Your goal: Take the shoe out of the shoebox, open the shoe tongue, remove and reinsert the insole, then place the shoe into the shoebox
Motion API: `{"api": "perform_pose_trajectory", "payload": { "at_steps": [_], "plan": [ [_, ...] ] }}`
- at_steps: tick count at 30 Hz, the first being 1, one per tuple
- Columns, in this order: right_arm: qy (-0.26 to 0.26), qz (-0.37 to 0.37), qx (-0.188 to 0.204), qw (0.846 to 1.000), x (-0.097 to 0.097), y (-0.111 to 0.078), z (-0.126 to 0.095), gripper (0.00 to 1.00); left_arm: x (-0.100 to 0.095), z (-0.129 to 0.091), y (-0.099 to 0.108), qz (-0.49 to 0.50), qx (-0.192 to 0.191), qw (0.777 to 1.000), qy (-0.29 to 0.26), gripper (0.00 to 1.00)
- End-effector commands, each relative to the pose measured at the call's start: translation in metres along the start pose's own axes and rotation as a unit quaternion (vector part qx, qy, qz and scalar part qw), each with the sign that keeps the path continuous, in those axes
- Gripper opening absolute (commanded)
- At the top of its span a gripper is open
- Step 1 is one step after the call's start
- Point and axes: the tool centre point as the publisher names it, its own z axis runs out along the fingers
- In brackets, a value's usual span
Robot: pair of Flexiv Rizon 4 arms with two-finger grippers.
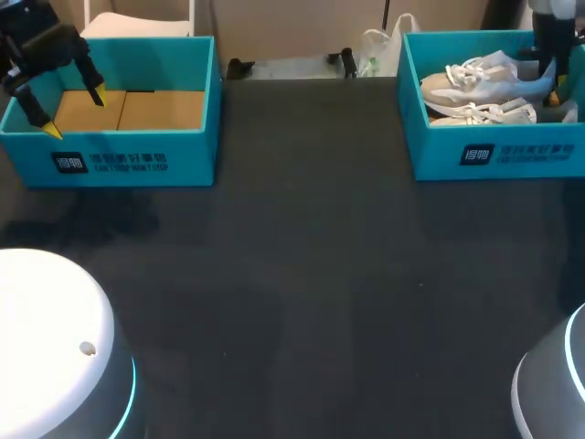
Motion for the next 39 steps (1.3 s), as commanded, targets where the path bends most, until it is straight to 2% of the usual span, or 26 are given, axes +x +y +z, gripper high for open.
{"api": "perform_pose_trajectory", "payload": {
  "at_steps": [1,8,9,10,12,13,14,15,16,22,30,39],
  "plan": [
    [0.001,-0.002,0.018,1.000,0.003,0.013,0.007,0.00,0.000,0.000,0.000,0.000,-0.001,1.000,0.001,1.00],
    [0.001,-0.003,0.027,1.000,0.007,0.012,0.012,0.00,0.000,0.000,0.000,0.000,-0.001,1.000,0.001,1.00],
    [0.002,-0.003,0.027,1.000,0.007,0.012,0.011,0.12,0.000,0.000,0.000,0.000,-0.001,1.000,0.001,1.00],
    [0.003,-0.003,0.028,1.000,0.008,0.011,0.009,0.33,0.000,0.000,0.000,0.000,-0.001,1.000,0.001,1.00],
    [0.005,-0.002,0.028,1.000,0.008,0.010,0.006,0.49,0.000,0.000,0.000,0.000,-0.001,1.000,0.001,1.00],
    [0.008,-0.001,0.026,1.000,0.008,0.009,0.004,0.73,0.000,0.000,0.000,0.000,-0.001,1.000,0.001,1.00],
    [0.009,-0.001,0.025,1.000,0.008,0.009,0.003,0.87,0.000,0.000,0.000,0.000,-0.001,1.000,0.001,1.00],
    [0.010,-0.001,0.024,1.000,0.008,0.008,0.002,0.96,0.000,0.000,0.000,0.000,-0.001,1.000,0.001,1.00],
    [0.010,-0.001,0.024,1.000,0.008,0.008,0.000,1.00,0.000,0.000,0.000,0.000,-0.001,1.000,0.001,1.00],
    [0.022,0.007,0.018,1.000,0.006,0.005,-0.012,1.00,0.000,0.000,0.000,0.000,-0.001,1.000,0.001,1.00],
    [0.047,0.008,-0.003,0.999,0.010,-0.009,-0.059,1.00,0.000,0.000,0.000,0.000,-0.001,1.000,0.001,1.00],
    [0.071,-0.004,-0.024,0.997,0.018,-0.036,-0.103,1.00,0.000,0.000,0.000,0.000,-0.001,1.000,0.001,1.00]
  ]
}}
